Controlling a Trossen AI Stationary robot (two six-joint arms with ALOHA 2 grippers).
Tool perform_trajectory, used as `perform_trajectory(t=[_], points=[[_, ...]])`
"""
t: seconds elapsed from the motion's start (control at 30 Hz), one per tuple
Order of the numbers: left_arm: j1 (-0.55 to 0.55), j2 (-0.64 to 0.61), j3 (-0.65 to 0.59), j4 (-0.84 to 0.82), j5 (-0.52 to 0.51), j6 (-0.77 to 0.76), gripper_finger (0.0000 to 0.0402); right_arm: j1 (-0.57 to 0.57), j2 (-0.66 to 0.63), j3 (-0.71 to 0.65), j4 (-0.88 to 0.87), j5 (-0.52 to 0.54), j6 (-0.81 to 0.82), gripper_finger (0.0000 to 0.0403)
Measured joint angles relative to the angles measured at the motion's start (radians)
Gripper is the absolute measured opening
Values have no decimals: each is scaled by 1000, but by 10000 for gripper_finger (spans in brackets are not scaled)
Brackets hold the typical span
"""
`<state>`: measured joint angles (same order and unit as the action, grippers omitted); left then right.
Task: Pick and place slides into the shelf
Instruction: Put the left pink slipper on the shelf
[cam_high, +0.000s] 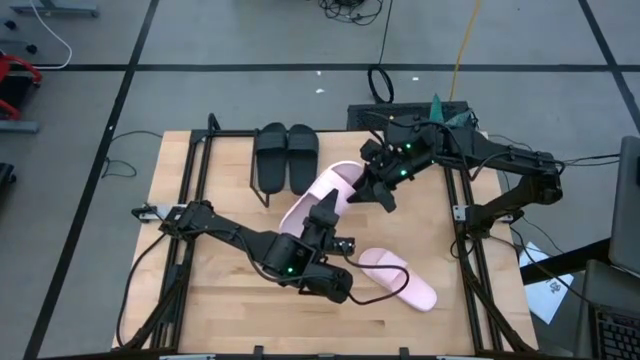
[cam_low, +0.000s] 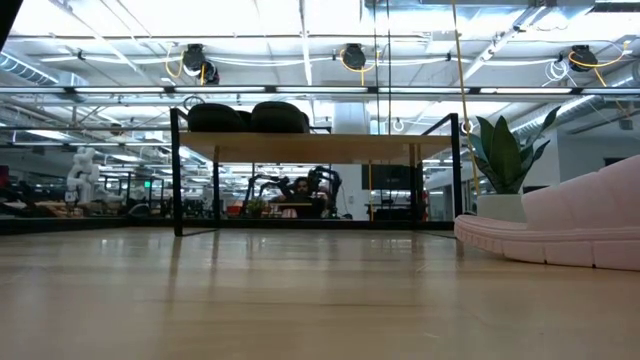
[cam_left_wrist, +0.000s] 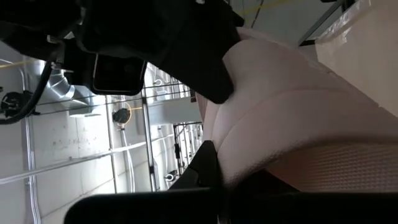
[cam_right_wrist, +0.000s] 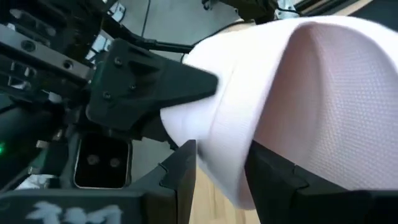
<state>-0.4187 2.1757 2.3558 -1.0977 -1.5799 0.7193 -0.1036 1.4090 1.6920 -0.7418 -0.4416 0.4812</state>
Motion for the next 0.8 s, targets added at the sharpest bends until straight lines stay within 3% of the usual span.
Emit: perform_trajectory(t=[0.17,0.37,0.8], points=[[-4,0,0,2,0,-21,0,-8,-2,0,12,-5,-25,105],[-6,0,0,3,5,-22,2,-8,-8,0,10,-11,-95,13],[-38,0,0,3,10,68,44,-39,-6,0,1,-10,-125,3]])
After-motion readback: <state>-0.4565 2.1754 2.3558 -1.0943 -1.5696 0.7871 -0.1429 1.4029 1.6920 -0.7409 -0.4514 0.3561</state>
